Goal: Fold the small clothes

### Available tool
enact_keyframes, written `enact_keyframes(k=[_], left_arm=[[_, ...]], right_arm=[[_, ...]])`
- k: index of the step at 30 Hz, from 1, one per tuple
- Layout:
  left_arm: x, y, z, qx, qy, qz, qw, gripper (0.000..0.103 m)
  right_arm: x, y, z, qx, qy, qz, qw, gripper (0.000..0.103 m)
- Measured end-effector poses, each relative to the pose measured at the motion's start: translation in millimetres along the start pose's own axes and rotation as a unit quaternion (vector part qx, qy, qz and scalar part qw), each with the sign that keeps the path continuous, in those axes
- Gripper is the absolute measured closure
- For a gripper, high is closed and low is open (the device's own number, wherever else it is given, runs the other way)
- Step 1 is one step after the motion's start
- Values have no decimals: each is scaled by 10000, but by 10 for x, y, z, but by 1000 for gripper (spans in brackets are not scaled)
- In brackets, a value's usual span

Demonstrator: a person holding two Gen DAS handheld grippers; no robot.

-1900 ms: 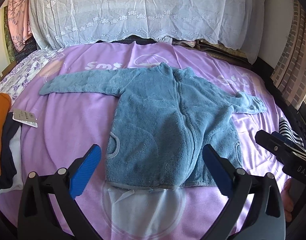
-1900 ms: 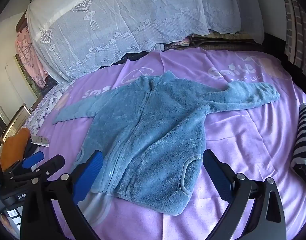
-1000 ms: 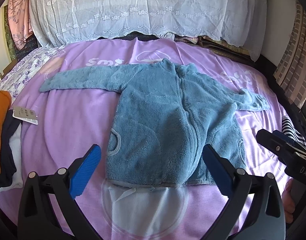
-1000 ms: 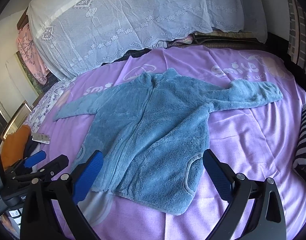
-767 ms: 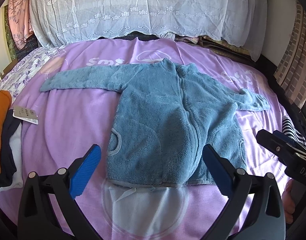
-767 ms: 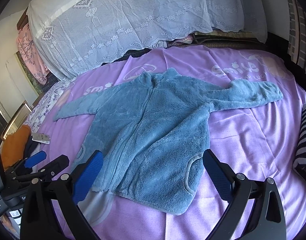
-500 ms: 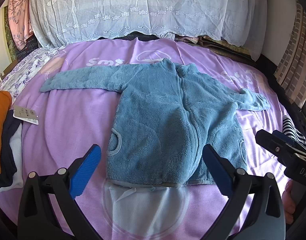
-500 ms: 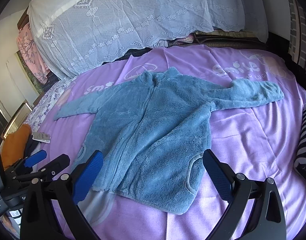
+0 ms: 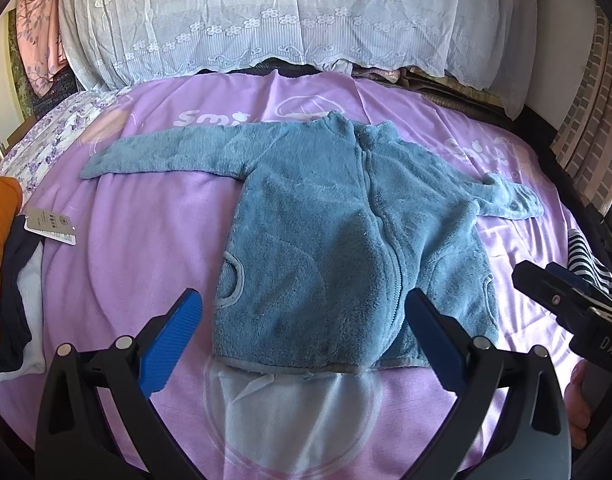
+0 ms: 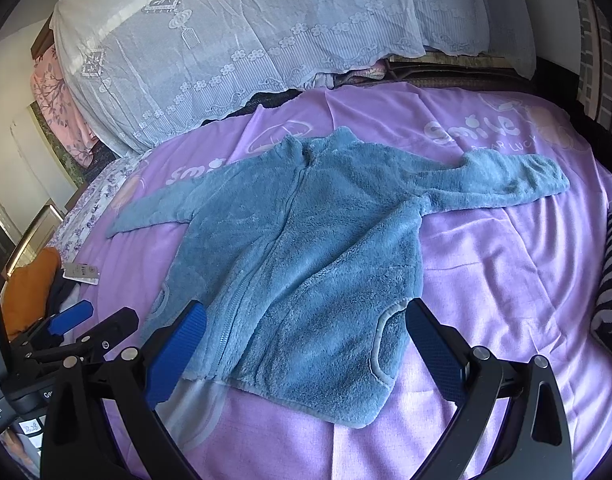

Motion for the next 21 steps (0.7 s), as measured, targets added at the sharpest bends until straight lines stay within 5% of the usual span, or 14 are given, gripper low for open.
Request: enact_keyframes(k=[14, 18, 21], left_arm=[[-309, -154, 247, 266, 202, 390, 9987, 4], [-538, -302, 468, 509, 270, 683, 9960, 4], [-728, -456, 639, 832, -64, 1007, 9914, 4]], right_arm=[[-167, -166, -338, -191, -138, 130, 9996, 3], [-281, -367, -635, -622, 273, 103, 9976, 3], [-351, -528, -850, -1167, 667, 237, 9906, 6]])
Point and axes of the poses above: each gripper's, at about its wrist camera, not at the fingertips, and x roughly against the way its jaws point, z to its left, y to its top, the point moved 5 cm from there along -x, roughly the way its jaws point, and after that the axes turned 3 degrees about -z, right-handed, at the moved point
